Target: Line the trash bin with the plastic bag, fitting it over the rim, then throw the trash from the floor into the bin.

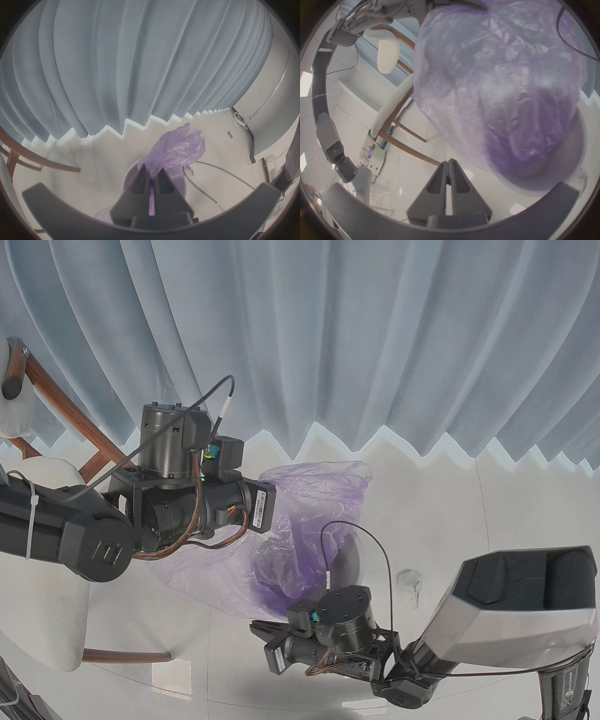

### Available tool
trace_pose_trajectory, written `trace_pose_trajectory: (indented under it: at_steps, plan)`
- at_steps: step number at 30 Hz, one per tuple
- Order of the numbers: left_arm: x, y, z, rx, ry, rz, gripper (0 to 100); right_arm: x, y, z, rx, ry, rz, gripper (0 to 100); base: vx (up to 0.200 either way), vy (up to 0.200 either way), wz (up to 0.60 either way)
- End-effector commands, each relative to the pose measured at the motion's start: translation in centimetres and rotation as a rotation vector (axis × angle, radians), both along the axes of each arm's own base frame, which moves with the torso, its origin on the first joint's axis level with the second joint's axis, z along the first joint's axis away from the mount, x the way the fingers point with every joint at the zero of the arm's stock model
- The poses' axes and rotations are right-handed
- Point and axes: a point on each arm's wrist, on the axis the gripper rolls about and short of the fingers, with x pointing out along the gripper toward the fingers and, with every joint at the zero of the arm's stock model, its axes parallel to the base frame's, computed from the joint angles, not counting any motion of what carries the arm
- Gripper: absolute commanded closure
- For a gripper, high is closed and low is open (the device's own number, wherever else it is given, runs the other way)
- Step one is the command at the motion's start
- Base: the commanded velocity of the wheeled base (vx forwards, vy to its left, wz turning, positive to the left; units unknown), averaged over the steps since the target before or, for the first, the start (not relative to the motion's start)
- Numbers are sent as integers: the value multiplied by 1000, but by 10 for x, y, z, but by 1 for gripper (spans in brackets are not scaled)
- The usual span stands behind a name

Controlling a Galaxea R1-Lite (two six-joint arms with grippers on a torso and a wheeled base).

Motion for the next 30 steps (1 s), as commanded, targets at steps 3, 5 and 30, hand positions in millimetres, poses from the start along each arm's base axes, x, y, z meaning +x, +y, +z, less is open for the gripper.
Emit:
trace_pose_trajectory:
  at_steps: [3,5,30]
  plan:
    - [-4,-2,4,-8,-10,-12,100,5,37,-26,37,-13,32,100,0,0,0]
    - [-5,-5,2,-5,-5,-19,100,10,47,-26,59,-26,32,100,0,0,0]
    - [-2,-10,-7,10,16,-25,100,78,12,24,123,-91,-351,100,0,0,0]
